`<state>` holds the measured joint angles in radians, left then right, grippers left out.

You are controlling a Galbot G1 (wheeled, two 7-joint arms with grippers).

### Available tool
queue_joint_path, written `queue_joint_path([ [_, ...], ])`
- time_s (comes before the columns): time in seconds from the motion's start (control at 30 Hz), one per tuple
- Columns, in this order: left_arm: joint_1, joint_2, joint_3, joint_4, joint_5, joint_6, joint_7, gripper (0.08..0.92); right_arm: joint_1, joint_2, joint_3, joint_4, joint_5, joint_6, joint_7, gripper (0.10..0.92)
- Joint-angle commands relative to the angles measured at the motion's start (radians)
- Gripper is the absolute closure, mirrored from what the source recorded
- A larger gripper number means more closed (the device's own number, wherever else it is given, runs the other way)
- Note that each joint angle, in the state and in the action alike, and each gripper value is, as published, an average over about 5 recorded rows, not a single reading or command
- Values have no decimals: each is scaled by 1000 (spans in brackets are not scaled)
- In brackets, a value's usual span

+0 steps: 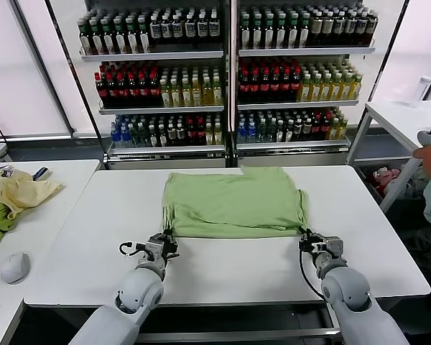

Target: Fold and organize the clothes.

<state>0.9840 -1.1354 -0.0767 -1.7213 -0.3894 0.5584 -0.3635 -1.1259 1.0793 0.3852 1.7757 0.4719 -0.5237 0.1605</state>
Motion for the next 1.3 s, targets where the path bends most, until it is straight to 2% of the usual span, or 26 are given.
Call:
queue_joint_path([
  [0.03, 206, 45, -62, -257, -7, 4, 0, 897, -171, -28, 89, 202, -12, 0, 0, 854],
  [0.17, 339, 56, -97, -383, -5, 7, 3, 897, -294, -39, 148, 308, -36, 2, -5, 854],
  [0.37, 514, 45, -145, -505, 9, 13, 3, 897, -446, -17, 209, 404, -129, 20, -27, 854],
  [0.67, 625, 42, -184, -566, 66, 22, 8, 897, -574, 5, 247, 490, -226, -34, -67, 838],
  [0.83, 638, 38, -196, -577, 92, 23, 12, 862, -582, 7, 250, 515, -244, -4, -55, 712],
  [1.1, 585, 52, -232, -570, 91, 13, 8, 639, -465, -18, 233, 520, -196, 52, 2, 488],
  [1.3, 413, 74, -227, -441, 24, -16, -2, 466, -179, -53, 108, 358, -146, 37, 37, 315],
])
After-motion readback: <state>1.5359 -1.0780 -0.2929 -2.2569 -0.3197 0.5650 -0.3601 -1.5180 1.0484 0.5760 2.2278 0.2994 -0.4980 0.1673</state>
